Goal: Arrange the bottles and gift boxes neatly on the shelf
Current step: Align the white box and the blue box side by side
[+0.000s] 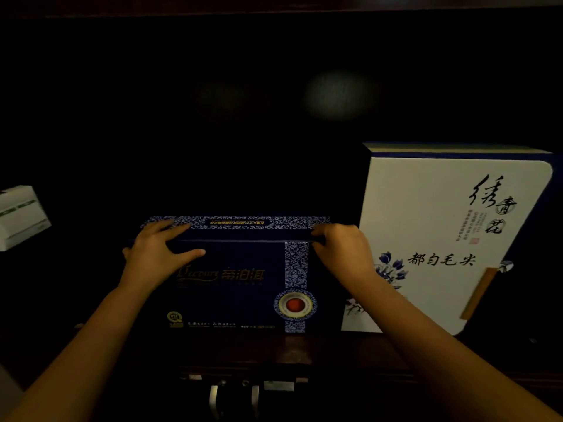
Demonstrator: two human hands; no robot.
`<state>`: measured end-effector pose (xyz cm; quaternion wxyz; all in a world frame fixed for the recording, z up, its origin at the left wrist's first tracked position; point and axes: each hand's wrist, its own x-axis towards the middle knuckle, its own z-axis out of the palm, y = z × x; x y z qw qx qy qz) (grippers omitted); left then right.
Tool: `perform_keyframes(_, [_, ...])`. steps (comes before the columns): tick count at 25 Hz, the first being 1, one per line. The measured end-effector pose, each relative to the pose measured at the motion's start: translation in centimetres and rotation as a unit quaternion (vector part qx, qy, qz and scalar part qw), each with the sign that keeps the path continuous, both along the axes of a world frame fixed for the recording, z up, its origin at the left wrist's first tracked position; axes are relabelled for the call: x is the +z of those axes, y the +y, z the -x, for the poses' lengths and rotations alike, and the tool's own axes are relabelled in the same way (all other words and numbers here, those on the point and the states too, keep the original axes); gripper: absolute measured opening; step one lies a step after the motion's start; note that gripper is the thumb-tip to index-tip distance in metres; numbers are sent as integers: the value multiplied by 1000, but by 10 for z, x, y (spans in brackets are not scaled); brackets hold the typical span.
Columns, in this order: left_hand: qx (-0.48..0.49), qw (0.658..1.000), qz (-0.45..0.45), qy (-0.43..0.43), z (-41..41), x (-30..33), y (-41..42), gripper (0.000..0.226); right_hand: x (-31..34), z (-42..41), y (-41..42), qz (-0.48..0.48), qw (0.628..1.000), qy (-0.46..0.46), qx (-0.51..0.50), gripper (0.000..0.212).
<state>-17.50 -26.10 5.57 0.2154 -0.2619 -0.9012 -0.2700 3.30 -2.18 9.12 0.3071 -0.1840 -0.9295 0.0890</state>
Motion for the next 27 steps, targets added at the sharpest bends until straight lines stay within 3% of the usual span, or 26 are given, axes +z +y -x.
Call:
perform_keyframes(5, [-10, 1000, -8, 1, -7, 0, 9, 69, 1, -10, 6, -37, 999, -28, -13, 19])
perform_keyframes(11, [-9, 1000, -20, 10, -8, -1, 13, 68, -1, -14, 1, -176, 981, -82, -25, 10])
perform_keyframes(21, [-23, 1000, -2, 10, -4, -5, 14, 69, -21, -18, 0, -288, 954, -43, -73, 42])
perform_keyframes(27, [-8, 996, 85, 14, -8, 6, 11, 70, -23, -19, 4, -310, 949, -7, -52, 42])
